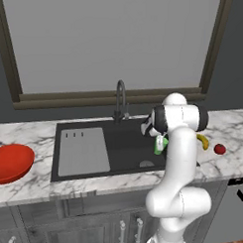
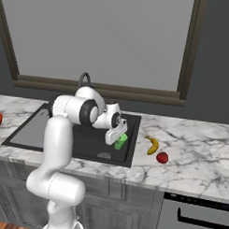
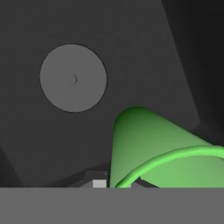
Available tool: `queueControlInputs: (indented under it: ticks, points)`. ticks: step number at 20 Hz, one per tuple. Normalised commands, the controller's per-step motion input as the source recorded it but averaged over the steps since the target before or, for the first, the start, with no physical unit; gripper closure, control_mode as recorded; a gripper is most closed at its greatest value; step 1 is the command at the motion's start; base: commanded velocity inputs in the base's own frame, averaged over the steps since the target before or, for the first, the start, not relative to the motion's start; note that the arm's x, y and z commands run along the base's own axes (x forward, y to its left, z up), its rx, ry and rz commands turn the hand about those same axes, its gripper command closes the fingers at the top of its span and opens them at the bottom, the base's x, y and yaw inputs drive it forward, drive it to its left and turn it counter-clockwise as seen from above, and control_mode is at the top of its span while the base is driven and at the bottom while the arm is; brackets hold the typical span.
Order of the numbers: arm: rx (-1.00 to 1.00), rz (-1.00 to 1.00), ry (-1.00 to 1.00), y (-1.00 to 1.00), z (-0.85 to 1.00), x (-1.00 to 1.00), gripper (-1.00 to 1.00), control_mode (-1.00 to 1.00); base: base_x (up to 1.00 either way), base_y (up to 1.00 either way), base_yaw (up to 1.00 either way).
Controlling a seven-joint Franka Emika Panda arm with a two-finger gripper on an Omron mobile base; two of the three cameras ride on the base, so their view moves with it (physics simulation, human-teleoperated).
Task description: Remove the tomato and banana from the sink. Then move the bowl and cup from the counter to the sink for washing.
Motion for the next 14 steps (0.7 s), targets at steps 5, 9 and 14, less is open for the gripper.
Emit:
queueControlInputs:
  ticks: [5, 9, 14]
  points:
    - [0.0, 0.0, 0.0, -0.06, -0.24, 0.14, 1.0, -1.0, 0.0, 0.0, 0.0]
    - [0.0, 0.0, 0.0, -0.03, -0.25, 0.16, 1.0, -1.0, 0.0, 0.0, 0.0]
    - [0.0, 0.0, 0.0, -0.04, -0.22, 0.17, 1.0, -1.0, 0.0, 0.0, 0.0]
